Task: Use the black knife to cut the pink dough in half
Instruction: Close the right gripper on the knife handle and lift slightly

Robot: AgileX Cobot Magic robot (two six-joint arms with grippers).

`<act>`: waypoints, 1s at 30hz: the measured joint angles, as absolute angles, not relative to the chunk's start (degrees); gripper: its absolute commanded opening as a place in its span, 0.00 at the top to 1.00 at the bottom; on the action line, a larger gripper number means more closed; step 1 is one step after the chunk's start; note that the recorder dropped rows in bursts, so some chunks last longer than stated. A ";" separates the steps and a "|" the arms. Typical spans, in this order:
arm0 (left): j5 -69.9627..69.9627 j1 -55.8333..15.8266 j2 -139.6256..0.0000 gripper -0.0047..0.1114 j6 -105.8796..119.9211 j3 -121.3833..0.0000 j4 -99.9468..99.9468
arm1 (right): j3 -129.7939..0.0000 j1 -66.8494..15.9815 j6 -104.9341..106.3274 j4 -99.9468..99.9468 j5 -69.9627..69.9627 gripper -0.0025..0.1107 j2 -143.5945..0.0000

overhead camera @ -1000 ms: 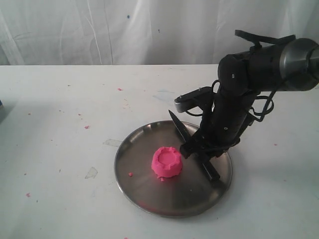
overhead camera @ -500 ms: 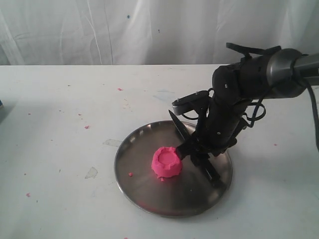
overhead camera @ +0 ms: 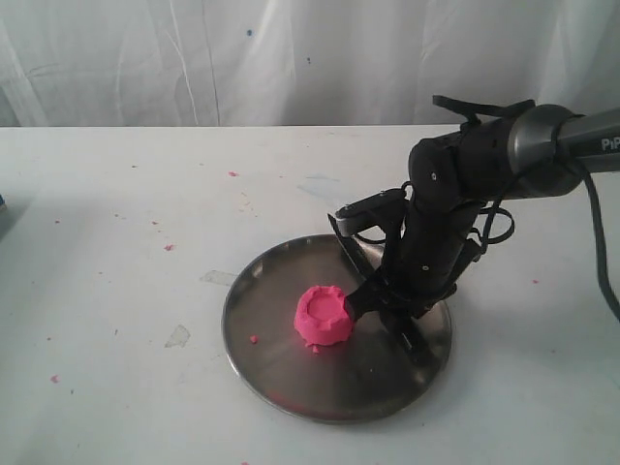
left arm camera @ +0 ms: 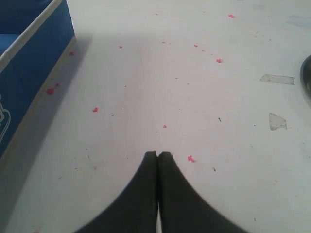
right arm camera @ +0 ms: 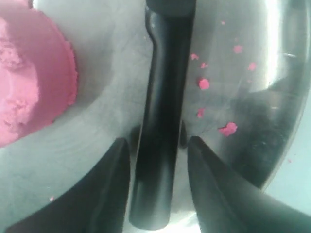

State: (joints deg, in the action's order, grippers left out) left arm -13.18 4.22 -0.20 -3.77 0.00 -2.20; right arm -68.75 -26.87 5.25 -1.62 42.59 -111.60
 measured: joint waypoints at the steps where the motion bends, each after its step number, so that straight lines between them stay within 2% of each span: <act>1: -13.18 4.22 -0.20 0.96 -3.77 0.00 -2.20 | -68.75 -26.87 5.25 -1.62 42.71 0.74 -111.60; 6: -13.18 4.22 -0.20 0.96 -3.77 0.00 -2.20 | -68.75 -26.87 5.14 -1.62 43.27 0.88 -111.60; 11: -13.18 4.22 -0.20 0.96 -3.77 0.00 -2.20 | -68.75 -26.87 5.14 -1.62 43.27 0.98 -111.60; 20: -13.18 4.22 -0.20 0.96 -3.77 0.00 -2.20 | -68.75 -26.87 5.14 -0.54 45.63 0.98 -109.30; 30: -13.18 4.22 -0.20 0.96 -3.77 0.00 -2.20 | -68.65 -26.87 5.14 0.00 60.58 0.98 -105.38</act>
